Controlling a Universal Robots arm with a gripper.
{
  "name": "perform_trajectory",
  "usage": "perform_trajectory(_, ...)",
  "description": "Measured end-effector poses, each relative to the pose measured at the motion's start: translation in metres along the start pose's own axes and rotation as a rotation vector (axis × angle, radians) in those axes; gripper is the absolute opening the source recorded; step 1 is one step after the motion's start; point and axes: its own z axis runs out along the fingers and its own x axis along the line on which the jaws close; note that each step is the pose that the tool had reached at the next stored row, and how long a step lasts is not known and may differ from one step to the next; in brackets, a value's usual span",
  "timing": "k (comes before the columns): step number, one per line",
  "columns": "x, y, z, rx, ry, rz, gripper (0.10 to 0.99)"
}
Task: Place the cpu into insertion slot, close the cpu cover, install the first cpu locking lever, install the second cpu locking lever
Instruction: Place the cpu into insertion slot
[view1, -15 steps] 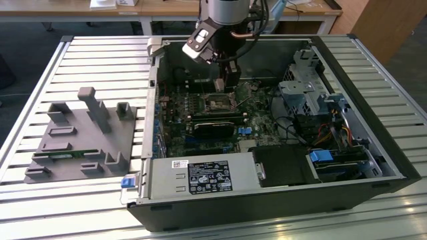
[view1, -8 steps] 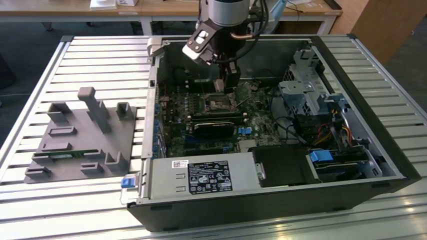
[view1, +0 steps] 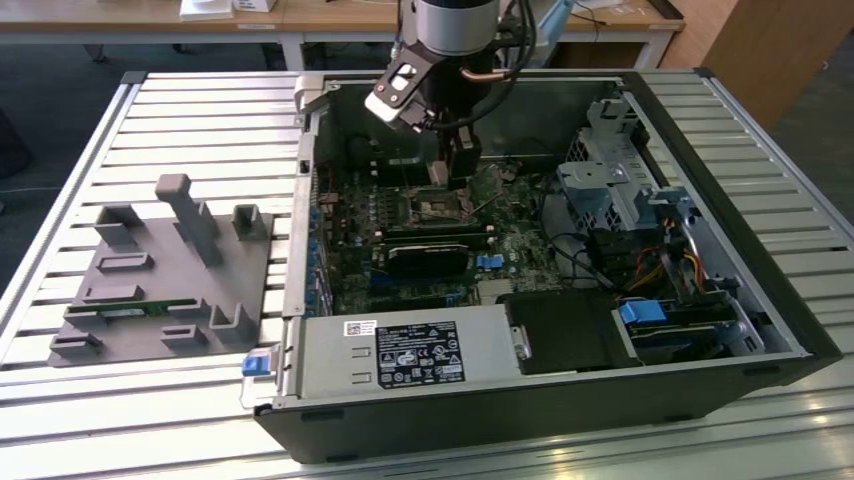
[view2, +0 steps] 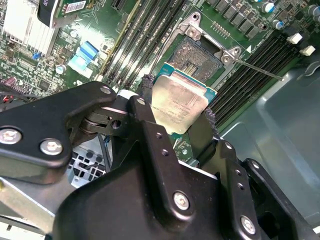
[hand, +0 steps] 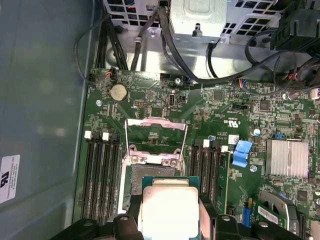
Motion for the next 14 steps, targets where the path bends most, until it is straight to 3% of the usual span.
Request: perform_trajectory(14,0.0000,-0.0003,0.0036,0.000,0.0000,0.001,0.533)
